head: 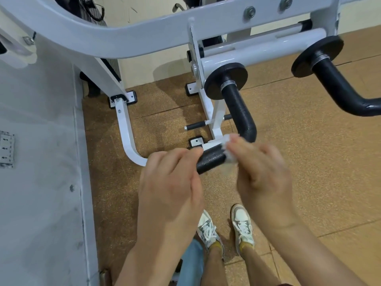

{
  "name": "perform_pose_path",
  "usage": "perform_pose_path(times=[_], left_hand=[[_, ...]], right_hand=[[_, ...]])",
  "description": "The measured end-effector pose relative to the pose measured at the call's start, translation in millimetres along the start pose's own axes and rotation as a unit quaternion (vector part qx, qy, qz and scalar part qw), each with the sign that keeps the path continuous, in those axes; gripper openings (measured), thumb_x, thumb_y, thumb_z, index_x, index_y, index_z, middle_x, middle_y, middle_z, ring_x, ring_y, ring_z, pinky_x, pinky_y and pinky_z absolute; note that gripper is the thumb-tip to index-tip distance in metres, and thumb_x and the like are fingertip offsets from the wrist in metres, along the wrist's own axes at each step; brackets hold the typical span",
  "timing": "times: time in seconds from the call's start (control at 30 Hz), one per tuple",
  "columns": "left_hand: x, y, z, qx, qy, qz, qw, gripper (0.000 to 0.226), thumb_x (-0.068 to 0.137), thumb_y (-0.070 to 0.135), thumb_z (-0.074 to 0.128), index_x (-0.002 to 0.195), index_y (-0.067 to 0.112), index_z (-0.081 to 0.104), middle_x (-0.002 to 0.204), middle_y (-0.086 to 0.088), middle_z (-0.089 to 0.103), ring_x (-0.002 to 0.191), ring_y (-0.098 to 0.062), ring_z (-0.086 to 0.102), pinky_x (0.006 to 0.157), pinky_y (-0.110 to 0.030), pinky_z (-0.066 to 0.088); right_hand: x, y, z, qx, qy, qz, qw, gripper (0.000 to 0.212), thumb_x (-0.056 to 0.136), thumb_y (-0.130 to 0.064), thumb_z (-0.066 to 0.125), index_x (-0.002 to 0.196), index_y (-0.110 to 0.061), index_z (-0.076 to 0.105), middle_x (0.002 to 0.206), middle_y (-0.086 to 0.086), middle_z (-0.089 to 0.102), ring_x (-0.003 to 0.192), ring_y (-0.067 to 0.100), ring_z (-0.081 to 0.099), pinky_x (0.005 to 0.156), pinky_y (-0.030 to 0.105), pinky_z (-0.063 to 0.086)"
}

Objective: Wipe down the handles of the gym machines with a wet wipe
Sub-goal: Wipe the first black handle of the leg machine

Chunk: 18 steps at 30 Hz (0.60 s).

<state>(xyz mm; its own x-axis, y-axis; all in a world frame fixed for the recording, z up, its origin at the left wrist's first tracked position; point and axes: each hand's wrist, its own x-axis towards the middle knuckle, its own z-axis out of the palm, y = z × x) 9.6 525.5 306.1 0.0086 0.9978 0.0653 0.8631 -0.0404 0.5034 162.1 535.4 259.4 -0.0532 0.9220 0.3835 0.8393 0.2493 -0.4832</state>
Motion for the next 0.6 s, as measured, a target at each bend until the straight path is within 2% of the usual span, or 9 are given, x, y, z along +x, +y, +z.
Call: perform_pose_path(times=[0.07,0.2,0.3,0.37,0.5,0.53,0.6], left_hand=[[1.1,-0.7,1.2,0.01,-0.003,0.015,1.0,0.029,0.086,0.015,0.052,0.11,0.019,0.068,0.101,0.007,0.066,0.091,-0.013,0.047,0.078,-0.021,0.035],[6.7,7.3,5.7,-0.035,0.004,0.018,0.999,0.028,0.087,0.013,0.052,0.107,0.022,0.069,0.099,0.009,0.065,0.087,-0.012,0.049,0.075,-0.025,0.042],[7.8,8.9,9.5,-0.021,0.0,0.026,0.999,0.029,0.086,0.014,0.053,0.111,0.02,0.069,0.1,0.007,0.066,0.087,-0.014,0.047,0.074,-0.026,0.042],[9.1,10.5,12.9,-0.015,0.003,0.044,0.999,0.031,0.087,0.016,0.052,0.113,0.019,0.068,0.102,0.006,0.067,0.087,-0.016,0.049,0.073,-0.03,0.044],[13.9,14.1,12.8,-0.04,-0.014,0.057,0.997,0.036,0.087,0.018,0.045,0.113,0.02,0.069,0.098,0.006,0.065,0.084,-0.016,0.051,0.069,-0.023,0.041],[15.5,14.4,12.4,-0.038,-0.022,0.055,0.998,0.035,0.086,0.018,0.046,0.112,0.02,0.069,0.097,0.007,0.064,0.085,-0.015,0.051,0.069,-0.023,0.041],[17.7,15.0,13.2,-0.021,-0.028,0.063,0.997,0.032,0.086,0.019,0.049,0.112,0.019,0.069,0.097,0.008,0.065,0.084,-0.017,0.052,0.068,-0.028,0.045]], right_hand=[[-0.1,-4.4,0.7,-0.007,0.023,0.046,0.999,0.025,0.091,-0.002,0.05,0.105,-0.002,0.071,0.113,0.007,0.069,0.075,0.028,0.06,0.077,0.016,0.036],[-13.7,-25.2,10.3,0.034,-0.011,-0.03,0.999,0.028,0.082,0.005,0.059,0.107,-0.001,0.07,0.112,0.009,0.069,0.079,0.023,0.057,0.076,0.019,0.042],[3.2,1.0,-0.3,-0.016,0.035,0.037,0.999,0.026,0.088,-0.004,0.051,0.104,-0.006,0.071,0.107,0.002,0.071,0.074,0.023,0.059,0.074,0.013,0.032],[2.3,-3.3,0.3,-0.017,0.038,0.069,0.997,0.025,0.093,-0.01,0.049,0.103,-0.007,0.072,0.107,0.001,0.071,0.076,0.022,0.057,0.073,0.013,0.031],[-9.8,-11.6,3.6,0.05,0.012,-0.009,0.999,0.023,0.088,-0.002,0.054,0.101,-0.005,0.073,0.107,0.001,0.071,0.076,0.024,0.06,0.075,0.017,0.04],[-4.2,-3.0,0.8,0.046,0.032,0.002,0.998,0.023,0.092,-0.007,0.051,0.099,-0.005,0.073,0.106,-0.001,0.07,0.075,0.024,0.06,0.074,0.017,0.04],[6.3,4.4,-2.8,0.034,0.075,0.048,0.995,0.037,0.1,-0.021,0.041,0.095,-0.006,0.074,0.103,-0.004,0.07,0.074,0.023,0.06,0.073,0.017,0.041]])
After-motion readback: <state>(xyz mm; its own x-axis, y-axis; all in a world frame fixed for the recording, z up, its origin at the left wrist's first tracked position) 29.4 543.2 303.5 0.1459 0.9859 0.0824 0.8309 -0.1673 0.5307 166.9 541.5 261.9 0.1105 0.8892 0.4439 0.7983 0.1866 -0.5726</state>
